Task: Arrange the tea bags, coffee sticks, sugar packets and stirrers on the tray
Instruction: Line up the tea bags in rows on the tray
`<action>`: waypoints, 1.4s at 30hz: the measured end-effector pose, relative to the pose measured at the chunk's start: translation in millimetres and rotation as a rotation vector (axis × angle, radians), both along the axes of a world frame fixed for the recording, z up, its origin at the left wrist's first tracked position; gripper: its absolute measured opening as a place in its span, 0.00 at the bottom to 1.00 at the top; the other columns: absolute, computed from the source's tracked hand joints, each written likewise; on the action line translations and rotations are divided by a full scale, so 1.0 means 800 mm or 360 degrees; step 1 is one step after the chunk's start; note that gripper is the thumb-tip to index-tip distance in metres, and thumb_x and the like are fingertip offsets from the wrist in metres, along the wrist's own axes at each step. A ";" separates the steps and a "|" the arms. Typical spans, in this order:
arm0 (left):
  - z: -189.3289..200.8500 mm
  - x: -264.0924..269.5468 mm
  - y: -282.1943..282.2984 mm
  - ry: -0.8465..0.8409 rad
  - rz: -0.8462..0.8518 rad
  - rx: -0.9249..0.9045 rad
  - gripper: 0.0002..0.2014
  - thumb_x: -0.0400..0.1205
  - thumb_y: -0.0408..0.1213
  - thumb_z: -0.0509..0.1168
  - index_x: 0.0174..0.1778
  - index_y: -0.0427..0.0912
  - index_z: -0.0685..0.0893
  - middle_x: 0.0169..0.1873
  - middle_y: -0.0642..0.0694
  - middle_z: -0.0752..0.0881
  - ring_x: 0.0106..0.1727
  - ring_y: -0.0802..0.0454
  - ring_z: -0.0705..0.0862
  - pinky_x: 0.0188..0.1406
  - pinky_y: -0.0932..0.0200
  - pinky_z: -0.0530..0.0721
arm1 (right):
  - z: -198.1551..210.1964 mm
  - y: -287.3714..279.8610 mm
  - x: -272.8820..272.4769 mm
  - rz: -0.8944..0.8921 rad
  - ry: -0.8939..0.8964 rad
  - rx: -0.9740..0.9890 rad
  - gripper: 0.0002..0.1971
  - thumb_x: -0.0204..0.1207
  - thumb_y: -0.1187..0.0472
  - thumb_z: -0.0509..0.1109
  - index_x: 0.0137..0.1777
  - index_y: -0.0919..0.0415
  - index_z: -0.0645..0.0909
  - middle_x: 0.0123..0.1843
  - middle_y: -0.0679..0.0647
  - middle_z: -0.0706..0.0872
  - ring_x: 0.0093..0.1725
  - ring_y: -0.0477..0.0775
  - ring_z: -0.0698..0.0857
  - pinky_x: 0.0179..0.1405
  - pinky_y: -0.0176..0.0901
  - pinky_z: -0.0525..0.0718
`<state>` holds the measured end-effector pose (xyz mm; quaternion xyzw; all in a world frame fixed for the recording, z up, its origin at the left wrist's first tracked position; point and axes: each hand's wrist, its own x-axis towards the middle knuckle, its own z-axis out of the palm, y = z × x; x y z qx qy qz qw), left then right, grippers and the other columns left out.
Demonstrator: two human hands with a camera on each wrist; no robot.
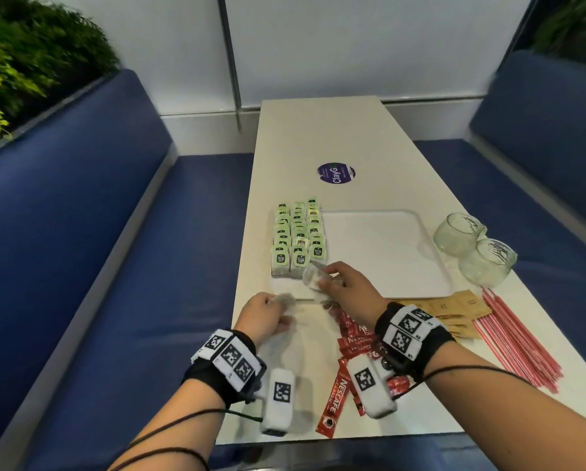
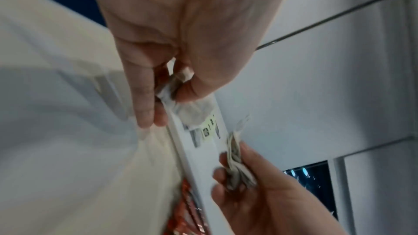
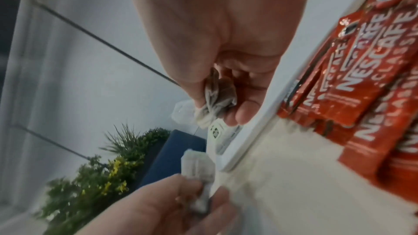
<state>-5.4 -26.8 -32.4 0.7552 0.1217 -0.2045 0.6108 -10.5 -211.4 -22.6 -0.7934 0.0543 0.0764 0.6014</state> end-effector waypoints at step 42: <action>0.013 0.067 -0.054 -0.0092 0.0165 -0.0491 0.06 0.83 0.28 0.67 0.51 0.32 0.88 0.39 0.36 0.92 0.38 0.43 0.91 0.41 0.51 0.92 | 0.011 -0.019 0.058 -0.0052 -0.0398 -0.0501 0.05 0.79 0.54 0.70 0.50 0.52 0.86 0.44 0.44 0.87 0.33 0.40 0.79 0.36 0.32 0.73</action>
